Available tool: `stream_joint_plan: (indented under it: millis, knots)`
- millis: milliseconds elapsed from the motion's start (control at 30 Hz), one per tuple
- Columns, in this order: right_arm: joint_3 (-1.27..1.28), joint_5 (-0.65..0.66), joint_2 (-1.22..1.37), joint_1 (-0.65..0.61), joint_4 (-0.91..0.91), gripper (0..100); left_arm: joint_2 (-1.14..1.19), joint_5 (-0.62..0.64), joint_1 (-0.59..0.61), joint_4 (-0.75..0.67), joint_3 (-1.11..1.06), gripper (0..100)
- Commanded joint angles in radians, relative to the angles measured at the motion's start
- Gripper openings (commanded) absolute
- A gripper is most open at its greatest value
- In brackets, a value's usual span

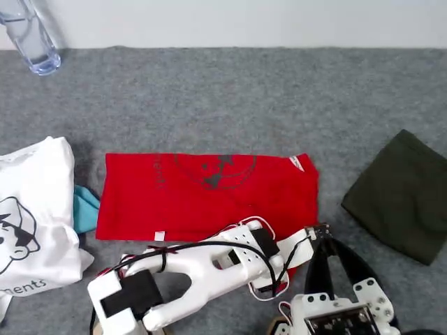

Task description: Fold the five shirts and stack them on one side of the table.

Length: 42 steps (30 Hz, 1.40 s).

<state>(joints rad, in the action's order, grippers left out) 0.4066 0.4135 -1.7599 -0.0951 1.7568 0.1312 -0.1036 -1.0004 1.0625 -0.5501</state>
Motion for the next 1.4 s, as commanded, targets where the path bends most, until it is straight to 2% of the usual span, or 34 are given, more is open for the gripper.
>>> stream_joint_plan:
  millis: [0, 167, 300, 433, 633, 833, 900, 1067, 1367]
  knots:
    - [-0.008, 0.011, -0.053, -0.076, 0.036, 1.1, -0.021, -0.048, -0.032, 0.011, 0.03, 1]
    - [-0.008, 0.012, -0.053, -0.076, 0.036, 1.1, -0.152, -0.041, -0.052, 0.06, 0.035, 1]
    - [-0.008, 0.012, -0.053, -0.076, 0.036, 1.1, -0.281, -0.046, 0.005, 0.083, 0.036, 1]
    - [-0.008, 0.012, -0.053, -0.076, 0.036, 1.0, -0.341, -0.048, 0.077, 0.048, 0.038, 1]
    - [-0.008, 0.011, -0.053, -0.076, 0.038, 0.9, -0.339, -0.107, 0.146, -0.077, 0.036, 1]
    - [-0.008, 0.011, -0.053, -0.076, 0.038, 0.9, -0.338, -0.112, 0.203, -0.198, 0.031, 2]
    - [-0.008, 0.011, -0.053, -0.076, 0.038, 0.9, -0.338, -0.112, 0.224, -0.212, 0.031, 4]
    - [-0.008, 0.011, -0.053, -0.076, 0.038, 1.0, -0.336, -0.104, 0.276, -0.212, 0.03, 20]
    - [-0.008, 0.011, -0.053, -0.076, 0.039, 1.0, -0.187, -0.112, 0.325, -0.238, 0.047, 20]
